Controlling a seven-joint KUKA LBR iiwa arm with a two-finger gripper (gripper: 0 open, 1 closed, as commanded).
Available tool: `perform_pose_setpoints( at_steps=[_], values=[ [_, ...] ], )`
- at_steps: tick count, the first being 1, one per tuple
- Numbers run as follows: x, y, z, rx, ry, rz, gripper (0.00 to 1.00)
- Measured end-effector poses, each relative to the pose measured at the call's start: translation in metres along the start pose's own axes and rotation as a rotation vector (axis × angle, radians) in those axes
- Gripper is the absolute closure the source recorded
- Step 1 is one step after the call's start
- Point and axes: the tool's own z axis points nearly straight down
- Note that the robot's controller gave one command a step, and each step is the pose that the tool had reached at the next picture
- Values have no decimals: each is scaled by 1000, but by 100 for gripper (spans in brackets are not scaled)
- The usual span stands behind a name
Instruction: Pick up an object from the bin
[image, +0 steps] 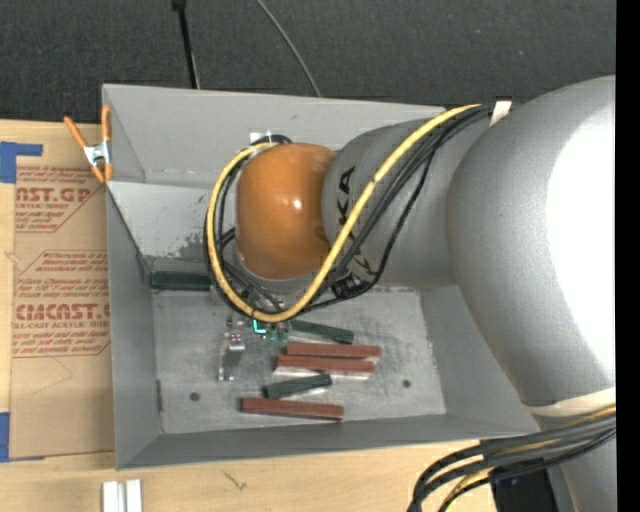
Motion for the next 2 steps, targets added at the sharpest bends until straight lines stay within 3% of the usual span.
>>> perform_pose_setpoints(
  at_steps=[1, 2],
  values=[
    [-2, -1, -4, -1, -7, 2, 0],
    [42, -49, 0, -2, -8, 7, 0]
  ],
)
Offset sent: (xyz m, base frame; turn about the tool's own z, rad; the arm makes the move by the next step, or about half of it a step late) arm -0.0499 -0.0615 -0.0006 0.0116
